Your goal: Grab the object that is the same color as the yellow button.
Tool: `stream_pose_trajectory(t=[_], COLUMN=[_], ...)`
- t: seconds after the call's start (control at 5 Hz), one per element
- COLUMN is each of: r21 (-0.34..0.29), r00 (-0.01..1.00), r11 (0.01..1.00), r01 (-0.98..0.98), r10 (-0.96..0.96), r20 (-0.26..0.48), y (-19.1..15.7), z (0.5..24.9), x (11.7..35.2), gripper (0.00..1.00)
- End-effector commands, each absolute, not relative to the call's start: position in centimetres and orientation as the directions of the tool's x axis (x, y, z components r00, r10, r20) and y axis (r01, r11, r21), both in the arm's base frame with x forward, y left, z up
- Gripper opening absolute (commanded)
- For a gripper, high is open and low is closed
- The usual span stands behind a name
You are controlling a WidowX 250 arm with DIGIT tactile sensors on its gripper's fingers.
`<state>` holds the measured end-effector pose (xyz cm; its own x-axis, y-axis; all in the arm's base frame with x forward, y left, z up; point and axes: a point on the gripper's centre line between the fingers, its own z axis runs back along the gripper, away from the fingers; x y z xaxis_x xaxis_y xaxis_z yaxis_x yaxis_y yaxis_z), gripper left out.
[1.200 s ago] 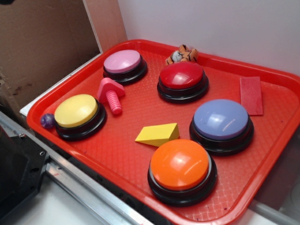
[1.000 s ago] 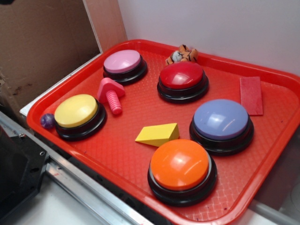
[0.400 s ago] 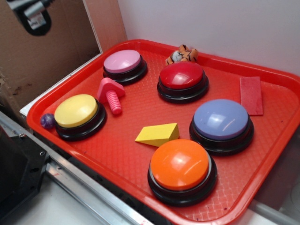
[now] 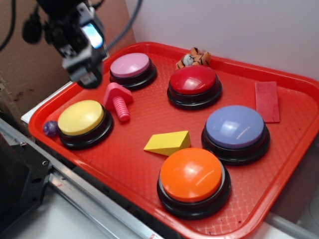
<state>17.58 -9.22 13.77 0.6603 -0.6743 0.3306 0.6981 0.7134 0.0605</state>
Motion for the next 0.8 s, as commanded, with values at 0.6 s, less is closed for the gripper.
stream_pose_trajectory(t=[0.6], r21=[0.045], r00=[0.304], r11=[0.371], r01=[0.928], r10=[-0.819], r20=[0.487], y=[-13.6], z=[5.5], x=[20.1], gripper=[1.00])
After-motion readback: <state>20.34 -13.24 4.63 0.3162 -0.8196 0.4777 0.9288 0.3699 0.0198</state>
